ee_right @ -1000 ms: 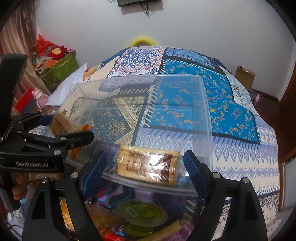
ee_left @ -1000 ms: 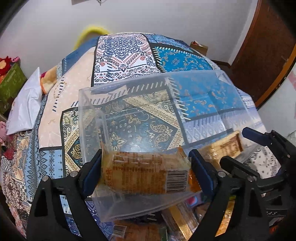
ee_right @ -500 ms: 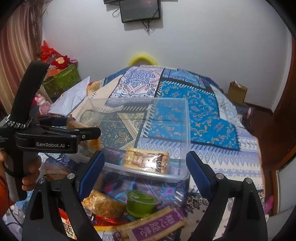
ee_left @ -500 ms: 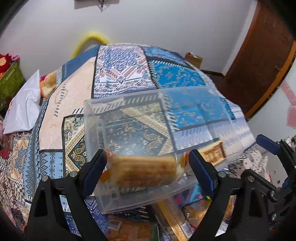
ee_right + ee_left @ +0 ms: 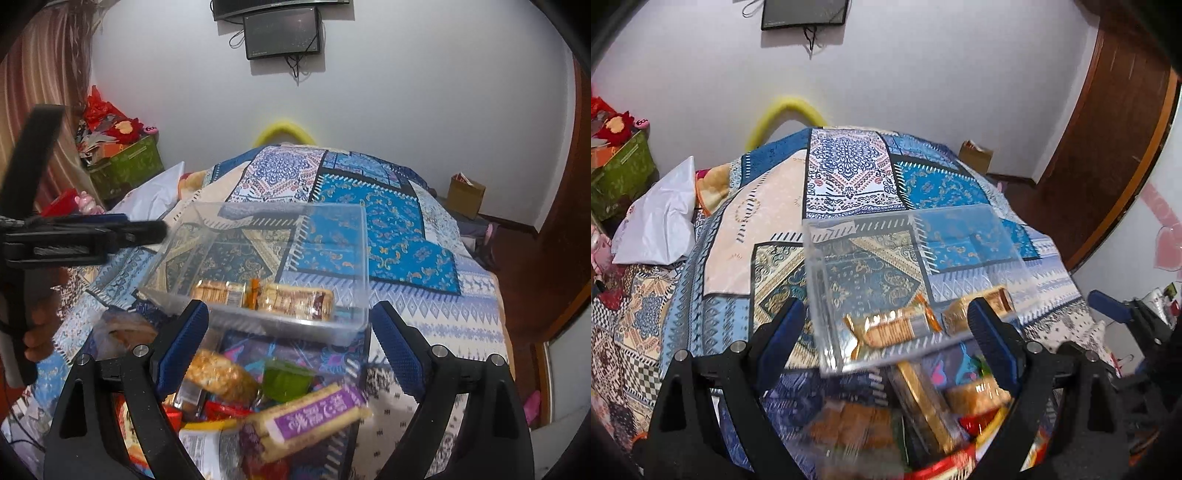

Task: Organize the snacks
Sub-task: 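Grasp the green-topped cookie bag with the left tool while the right grasps the fries bag, then lower both bags into the clear box and open both tools, then grasp the red chip bag with the left tool while the right grasps the red snack bag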

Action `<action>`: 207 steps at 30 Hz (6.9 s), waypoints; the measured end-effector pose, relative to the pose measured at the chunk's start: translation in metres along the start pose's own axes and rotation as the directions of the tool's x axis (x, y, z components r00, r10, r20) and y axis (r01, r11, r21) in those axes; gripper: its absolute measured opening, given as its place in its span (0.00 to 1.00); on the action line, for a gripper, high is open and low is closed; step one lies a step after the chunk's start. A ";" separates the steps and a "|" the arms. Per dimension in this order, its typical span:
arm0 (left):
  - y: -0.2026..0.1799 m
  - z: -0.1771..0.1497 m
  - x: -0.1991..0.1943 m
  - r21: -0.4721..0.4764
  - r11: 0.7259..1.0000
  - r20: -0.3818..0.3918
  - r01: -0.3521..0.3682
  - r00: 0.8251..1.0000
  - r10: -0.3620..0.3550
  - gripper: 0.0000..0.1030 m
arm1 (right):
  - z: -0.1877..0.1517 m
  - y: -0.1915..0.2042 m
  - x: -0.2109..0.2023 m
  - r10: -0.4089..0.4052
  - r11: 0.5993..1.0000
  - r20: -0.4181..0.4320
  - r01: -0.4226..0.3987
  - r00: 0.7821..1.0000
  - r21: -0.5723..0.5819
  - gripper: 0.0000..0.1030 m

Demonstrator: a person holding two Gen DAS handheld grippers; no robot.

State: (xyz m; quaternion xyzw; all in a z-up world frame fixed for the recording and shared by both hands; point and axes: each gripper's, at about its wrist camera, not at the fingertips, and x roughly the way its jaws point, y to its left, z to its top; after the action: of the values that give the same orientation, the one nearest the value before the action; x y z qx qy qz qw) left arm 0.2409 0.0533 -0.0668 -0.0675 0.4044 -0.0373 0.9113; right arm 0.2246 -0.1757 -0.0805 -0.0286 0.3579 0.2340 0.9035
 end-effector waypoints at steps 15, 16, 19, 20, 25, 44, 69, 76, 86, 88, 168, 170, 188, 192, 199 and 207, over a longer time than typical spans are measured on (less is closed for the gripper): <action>0.006 -0.110 -0.053 0.095 0.993 -0.019 -0.066 0.998 0.068 0.88 | -0.061 0.021 -0.027 0.010 1.000 -0.058 -0.010 0.998 0.012 0.86; 0.008 -0.116 -0.052 0.086 0.995 -0.032 -0.051 0.998 0.054 0.88 | -0.064 0.024 -0.028 0.015 1.000 -0.063 -0.015 0.998 0.009 0.86; 0.015 -0.133 -0.052 0.058 0.998 -0.060 -0.030 0.998 0.033 0.88 | -0.075 0.034 -0.027 0.017 1.000 -0.078 -0.017 0.997 -0.008 0.86; 0.016 -0.137 -0.052 0.056 0.998 -0.065 -0.030 0.997 0.034 0.88 | -0.079 0.037 -0.027 0.012 1.000 -0.080 -0.014 0.997 -0.015 0.86; 0.016 -0.160 -0.052 0.067 0.998 -0.076 -0.008 0.997 0.013 0.87 | -0.094 0.047 -0.017 0.013 1.000 -0.114 -0.016 0.993 -0.025 0.86; 0.025 -0.168 0.009 0.001 1.000 -0.178 -0.005 0.984 0.005 0.65 | -0.111 0.051 0.005 0.042 0.999 -0.177 -0.045 0.983 -0.012 0.62; 0.019 -0.179 -0.034 -0.003 1.000 -0.107 -0.014 0.994 0.013 0.45 | -0.104 0.052 -0.023 0.108 0.994 -0.105 -0.106 0.989 0.020 0.48; 0.018 -0.165 -0.057 0.004 1.000 -0.037 -0.018 0.999 0.018 0.45 | -0.091 0.051 -0.039 0.102 0.995 -0.042 -0.101 0.994 0.021 0.48; 0.011 -0.131 -0.066 0.005 1.000 0.032 0.008 0.999 -0.008 0.45 | -0.061 0.035 -0.045 0.066 0.997 0.037 -0.067 0.997 0.037 0.48; 0.010 -0.122 -0.066 0.010 1.000 0.045 0.006 0.999 -0.007 0.45 | -0.054 0.033 -0.046 0.059 0.997 0.052 -0.061 0.997 0.038 0.48; 0.000 -0.039 -0.005 0.097 0.994 -0.020 -0.052 0.998 0.055 0.65 | 0.017 0.015 -0.001 0.027 1.000 0.041 -0.026 0.999 -0.017 0.73; 0.000 -0.050 -0.012 0.097 0.994 -0.027 -0.050 0.998 0.053 0.65 | 0.008 0.018 -0.009 0.021 1.000 0.040 -0.020 0.999 -0.020 0.73; -0.024 -0.145 -0.027 0.120 0.993 -0.164 0.024 0.987 -0.004 0.65 | -0.098 0.026 0.005 0.010 0.999 -0.181 0.000 0.983 0.051 0.89; -0.029 -0.157 -0.018 0.122 0.992 -0.208 0.031 0.978 -0.005 0.65 | -0.107 0.033 0.018 0.023 0.999 -0.221 -0.014 0.975 0.040 0.89; -0.031 -0.165 -0.008 0.100 0.993 -0.256 0.057 0.966 -0.029 0.65 | -0.113 0.034 0.036 0.033 0.999 -0.265 -0.020 0.964 0.050 0.89; -0.039 -0.167 0.004 0.079 0.994 -0.282 0.074 0.958 -0.049 0.65 | -0.118 0.034 0.022 0.033 0.999 -0.230 -0.028 0.973 0.025 0.67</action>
State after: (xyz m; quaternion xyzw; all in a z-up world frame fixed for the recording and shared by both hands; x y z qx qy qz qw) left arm 0.1194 -0.0009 -0.1751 -0.0335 0.5248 -0.0927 0.8455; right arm 0.1487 -0.1624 -0.1785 -0.0404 0.4633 0.2391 0.8524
